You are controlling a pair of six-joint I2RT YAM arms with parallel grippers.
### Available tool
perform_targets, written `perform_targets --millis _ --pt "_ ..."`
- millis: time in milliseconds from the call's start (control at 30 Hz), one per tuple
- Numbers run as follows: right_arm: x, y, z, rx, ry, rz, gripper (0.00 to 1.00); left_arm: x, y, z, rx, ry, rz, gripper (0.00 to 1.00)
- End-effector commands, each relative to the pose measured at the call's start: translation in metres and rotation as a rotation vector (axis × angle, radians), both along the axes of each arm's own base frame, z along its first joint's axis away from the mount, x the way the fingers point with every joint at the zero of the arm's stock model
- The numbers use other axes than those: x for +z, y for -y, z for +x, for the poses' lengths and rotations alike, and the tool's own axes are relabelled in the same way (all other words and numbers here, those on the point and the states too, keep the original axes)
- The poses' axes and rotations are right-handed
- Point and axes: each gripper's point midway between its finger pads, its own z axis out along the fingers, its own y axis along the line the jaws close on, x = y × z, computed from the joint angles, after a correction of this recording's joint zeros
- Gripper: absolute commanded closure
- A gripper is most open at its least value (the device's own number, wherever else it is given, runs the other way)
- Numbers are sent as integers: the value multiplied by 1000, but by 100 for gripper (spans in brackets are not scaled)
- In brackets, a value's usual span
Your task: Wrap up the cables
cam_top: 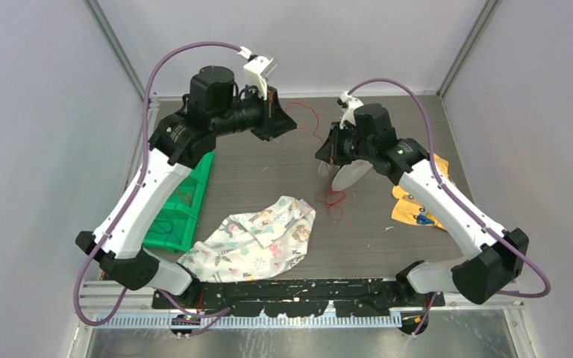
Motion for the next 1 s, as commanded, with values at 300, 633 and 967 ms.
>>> perform_targets --millis 300,633,967 --pt "78 81 5 -322 304 -79 99 -27 2 6 -13 -12 13 100" --pt "47 62 -9 -121 173 -170 44 -32 16 5 -68 -65 -8 100" --pt "81 17 -15 47 229 43 37 -31 7 8 -30 -41 21 100"
